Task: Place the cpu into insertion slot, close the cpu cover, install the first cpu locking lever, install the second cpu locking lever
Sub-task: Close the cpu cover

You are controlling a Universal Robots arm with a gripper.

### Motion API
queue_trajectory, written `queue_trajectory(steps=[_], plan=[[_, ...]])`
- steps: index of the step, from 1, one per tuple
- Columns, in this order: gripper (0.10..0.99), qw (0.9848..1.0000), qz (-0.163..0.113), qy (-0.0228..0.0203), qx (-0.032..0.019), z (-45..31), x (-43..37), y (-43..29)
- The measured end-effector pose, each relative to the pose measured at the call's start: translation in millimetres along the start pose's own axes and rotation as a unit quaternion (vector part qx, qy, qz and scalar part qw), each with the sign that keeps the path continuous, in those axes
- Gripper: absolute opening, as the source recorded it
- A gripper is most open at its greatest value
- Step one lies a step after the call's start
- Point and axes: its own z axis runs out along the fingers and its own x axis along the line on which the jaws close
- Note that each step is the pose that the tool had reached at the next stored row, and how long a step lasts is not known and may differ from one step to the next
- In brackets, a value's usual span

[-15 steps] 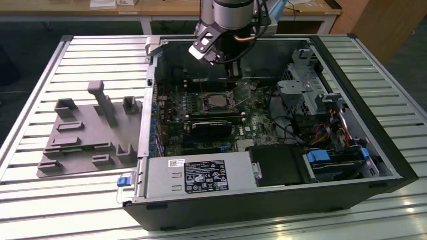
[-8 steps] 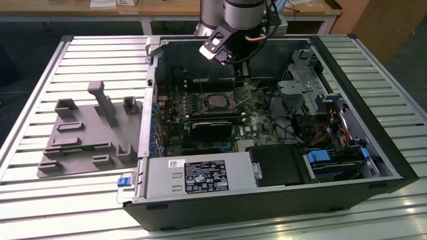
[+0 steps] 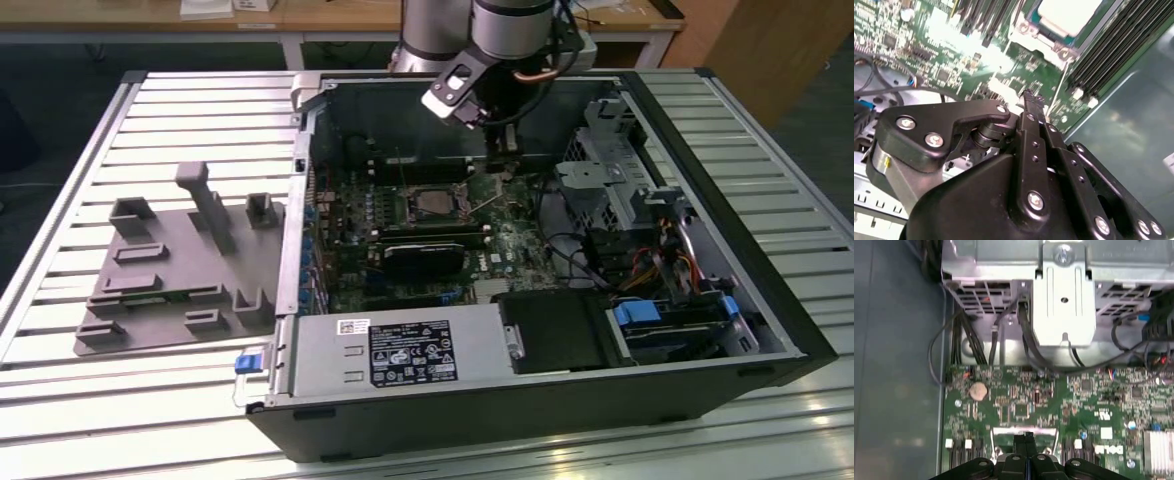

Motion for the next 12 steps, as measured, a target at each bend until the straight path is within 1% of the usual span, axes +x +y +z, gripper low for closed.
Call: queue_trajectory(steps=[8,10,12], plan=[[0.106,1.0000,0.000,-0.0001,0.0000,2.3,0.2,24.5],[0.106,1.0000,0.000,0.0000,0.0002,3.0,0.3,28.9],[0.106,1.0000,0.000,-0.0002,0.0013,4.5,0.3,30.5]])
